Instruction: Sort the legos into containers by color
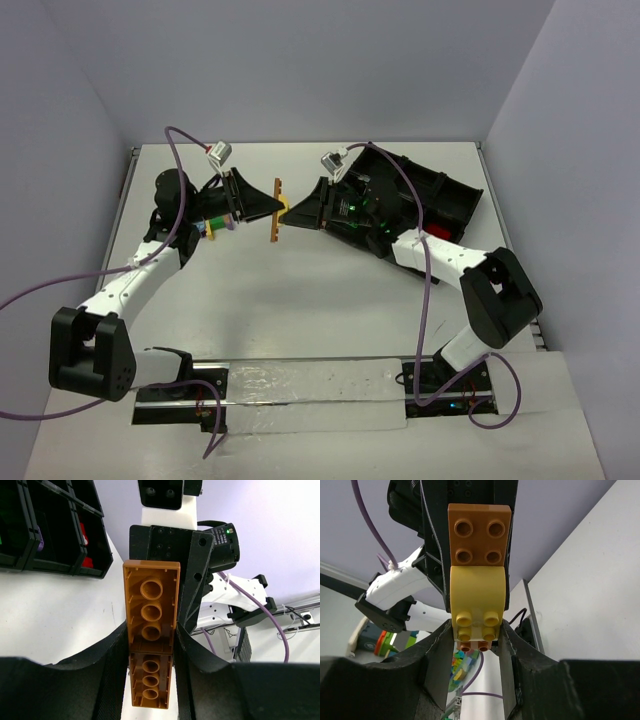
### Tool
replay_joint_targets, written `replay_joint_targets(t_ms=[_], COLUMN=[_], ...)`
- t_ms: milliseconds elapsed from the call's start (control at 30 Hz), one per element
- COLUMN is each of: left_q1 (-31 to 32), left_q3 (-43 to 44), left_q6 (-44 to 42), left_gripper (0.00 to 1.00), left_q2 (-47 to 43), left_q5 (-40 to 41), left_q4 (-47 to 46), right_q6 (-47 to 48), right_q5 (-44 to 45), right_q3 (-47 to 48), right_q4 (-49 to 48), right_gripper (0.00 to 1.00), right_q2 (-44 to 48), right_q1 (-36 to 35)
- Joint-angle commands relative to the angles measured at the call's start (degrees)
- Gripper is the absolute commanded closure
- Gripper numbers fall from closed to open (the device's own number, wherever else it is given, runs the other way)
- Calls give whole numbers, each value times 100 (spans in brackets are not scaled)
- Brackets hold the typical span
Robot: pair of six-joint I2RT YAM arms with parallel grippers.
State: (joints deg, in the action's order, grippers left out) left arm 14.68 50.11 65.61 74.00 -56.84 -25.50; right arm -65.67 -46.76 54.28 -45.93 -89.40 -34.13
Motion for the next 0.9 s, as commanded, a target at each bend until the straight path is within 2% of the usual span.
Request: replay_joint_targets(t_ms=[0,100,133,167,233,333,467,867], left_q1=[0,0,0,0,0,-24,-205,-299], left_q3=[240,293,298,332,397,513,460,317], left_q6=[-385,-505,-541,-583,-706,-890,-786,-440], left_gripper=[73,30,27,16,2,1,1,12], left_q2=[-67,-93,-96,-109,-114,-149,-259,-168], left_q5=[80,118,127,122,145,208,170,59], left_q4=[444,588,633,683,864,1126,1009,416], right_q6=[16,10,17,12,28,45,78,45], right_q5=[52,87,88,95,97,82,46,-82], right_q3=[0,-97,-109,-111,-135,-186,-327,-364], right_q4=[-531,-531,-531,-531,-522,-522,-515,-522], right_gripper=[100,100,100,100,100,100,100,100], right_q2=[-24,8,11,18,20,55,123,99], right_q1=[-41,-41,-41,-41,-43,-32,-34,-41])
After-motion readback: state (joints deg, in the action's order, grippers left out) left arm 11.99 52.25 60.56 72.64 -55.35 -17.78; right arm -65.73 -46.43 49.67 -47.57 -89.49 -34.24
